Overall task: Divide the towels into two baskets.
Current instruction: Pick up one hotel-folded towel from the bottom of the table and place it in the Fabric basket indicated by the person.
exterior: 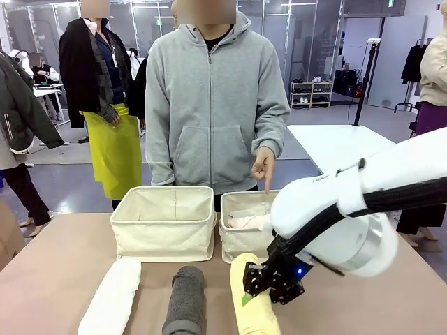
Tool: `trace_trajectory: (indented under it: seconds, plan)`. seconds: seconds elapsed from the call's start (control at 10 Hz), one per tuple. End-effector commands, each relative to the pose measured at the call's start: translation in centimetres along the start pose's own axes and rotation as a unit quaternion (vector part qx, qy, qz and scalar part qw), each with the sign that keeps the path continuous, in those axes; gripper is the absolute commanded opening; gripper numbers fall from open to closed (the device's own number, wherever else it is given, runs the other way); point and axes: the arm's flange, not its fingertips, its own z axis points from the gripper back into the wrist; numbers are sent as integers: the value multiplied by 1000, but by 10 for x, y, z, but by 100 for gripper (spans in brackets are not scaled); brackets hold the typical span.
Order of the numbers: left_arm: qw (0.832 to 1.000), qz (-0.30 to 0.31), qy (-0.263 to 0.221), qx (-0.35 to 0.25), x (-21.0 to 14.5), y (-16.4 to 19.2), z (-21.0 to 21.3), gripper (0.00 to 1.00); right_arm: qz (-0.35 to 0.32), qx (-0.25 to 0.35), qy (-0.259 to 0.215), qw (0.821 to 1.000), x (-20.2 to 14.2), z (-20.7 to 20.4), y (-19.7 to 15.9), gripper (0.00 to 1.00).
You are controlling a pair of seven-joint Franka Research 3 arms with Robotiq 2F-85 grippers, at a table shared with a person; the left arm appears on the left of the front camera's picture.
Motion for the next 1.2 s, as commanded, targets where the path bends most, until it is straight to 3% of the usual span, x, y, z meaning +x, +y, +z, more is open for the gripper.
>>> trace_trajectory:
  seconds: [0.0,0.3,0.7,0.8,0.9,1.0,1.1]
  plan:
    - [1000,-3,-3,-8,0,-3,3,100,82,-50,14,995,-33,73,10,13]
    - [1000,-3,-3,-8,0,-3,3,100,253,-160,54,953,-37,130,30,13]
    - [1000,-3,-3,-8,0,-3,3,100,446,-161,159,866,-38,168,23,13]
    - [1000,-3,-3,-8,0,-3,3,100,481,-160,154,848,-41,170,16,13]
    - [1000,-3,-3,-8,0,-3,3,100,475,-170,151,850,-53,165,5,13]
    - [1000,-3,-3,-8,0,-3,3,100,443,-157,149,870,-42,165,23,13]
    - [1000,-3,-3,-8,0,-3,3,100,443,-157,149,870,-42,165,23,13]
